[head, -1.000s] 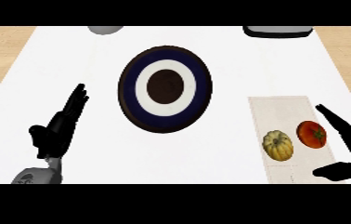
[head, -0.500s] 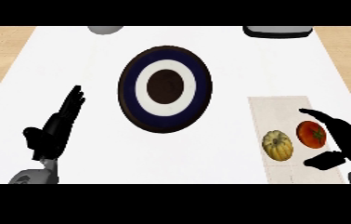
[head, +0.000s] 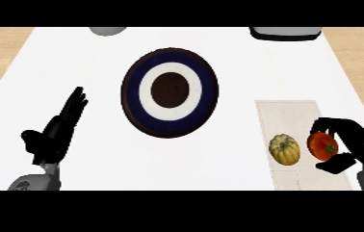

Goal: Pick the tomato from the placemat and place it in the plate

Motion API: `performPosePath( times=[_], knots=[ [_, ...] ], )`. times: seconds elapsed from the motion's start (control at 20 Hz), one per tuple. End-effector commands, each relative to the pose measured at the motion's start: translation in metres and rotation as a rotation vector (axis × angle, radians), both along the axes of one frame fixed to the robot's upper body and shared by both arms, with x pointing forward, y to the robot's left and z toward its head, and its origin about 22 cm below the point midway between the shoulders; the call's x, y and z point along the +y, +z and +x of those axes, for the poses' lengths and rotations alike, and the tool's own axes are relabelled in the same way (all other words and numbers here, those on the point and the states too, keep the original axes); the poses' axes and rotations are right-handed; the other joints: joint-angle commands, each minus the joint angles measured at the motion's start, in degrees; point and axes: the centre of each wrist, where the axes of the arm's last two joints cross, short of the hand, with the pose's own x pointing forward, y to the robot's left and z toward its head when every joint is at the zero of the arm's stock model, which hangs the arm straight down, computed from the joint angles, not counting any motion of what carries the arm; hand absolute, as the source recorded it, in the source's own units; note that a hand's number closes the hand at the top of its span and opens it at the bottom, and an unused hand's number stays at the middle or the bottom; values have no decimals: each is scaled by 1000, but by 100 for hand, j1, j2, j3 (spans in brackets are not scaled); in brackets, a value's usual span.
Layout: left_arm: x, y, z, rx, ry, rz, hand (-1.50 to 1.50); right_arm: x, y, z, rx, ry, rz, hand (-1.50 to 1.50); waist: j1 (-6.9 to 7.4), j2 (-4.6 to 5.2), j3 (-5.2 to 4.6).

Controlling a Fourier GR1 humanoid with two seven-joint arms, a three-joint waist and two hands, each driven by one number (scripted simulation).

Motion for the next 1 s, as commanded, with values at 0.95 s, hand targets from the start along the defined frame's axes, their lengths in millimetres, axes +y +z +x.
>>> performPosePath(
  times=[0.95],
  knots=[
    [5,9,-10,-4,18,17,0,58,16,-6,-436,-26,153,150,-60,-12,99]
  ],
)
